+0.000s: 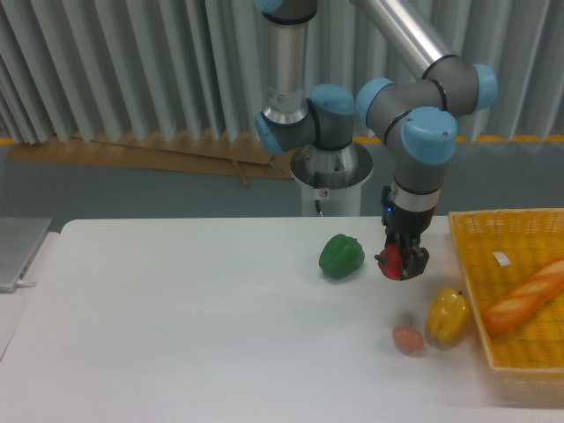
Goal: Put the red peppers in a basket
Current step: 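Carry the held red pepper up and over into the yellow basket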
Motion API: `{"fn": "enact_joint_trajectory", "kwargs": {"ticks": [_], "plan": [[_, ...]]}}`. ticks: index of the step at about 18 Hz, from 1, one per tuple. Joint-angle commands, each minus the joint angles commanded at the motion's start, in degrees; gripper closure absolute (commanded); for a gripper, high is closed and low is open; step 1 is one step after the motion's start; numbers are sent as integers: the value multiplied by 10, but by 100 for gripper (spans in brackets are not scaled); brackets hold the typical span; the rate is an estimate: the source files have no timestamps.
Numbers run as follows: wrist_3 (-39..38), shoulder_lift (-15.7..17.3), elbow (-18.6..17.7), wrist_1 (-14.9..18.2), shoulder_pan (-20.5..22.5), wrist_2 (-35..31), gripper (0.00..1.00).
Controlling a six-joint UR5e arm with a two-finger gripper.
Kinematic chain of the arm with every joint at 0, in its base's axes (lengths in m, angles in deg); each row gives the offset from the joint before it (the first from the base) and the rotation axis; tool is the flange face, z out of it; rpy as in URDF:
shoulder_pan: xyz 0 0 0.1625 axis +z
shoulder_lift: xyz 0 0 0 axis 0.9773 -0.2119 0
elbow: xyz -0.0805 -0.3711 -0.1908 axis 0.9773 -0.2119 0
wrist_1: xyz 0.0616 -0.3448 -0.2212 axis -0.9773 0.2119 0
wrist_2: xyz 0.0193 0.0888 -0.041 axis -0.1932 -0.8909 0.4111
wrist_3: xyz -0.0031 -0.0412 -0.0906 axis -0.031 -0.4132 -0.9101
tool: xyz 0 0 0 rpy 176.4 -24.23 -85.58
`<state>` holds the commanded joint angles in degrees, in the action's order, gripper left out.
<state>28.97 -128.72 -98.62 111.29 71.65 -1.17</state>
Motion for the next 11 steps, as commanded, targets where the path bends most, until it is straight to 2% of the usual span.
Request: {"fn": "enact_joint_trajectory", "kwargs": {"ticks": [11], "plan": [[136,0,11,4,70,-1,63]]}}
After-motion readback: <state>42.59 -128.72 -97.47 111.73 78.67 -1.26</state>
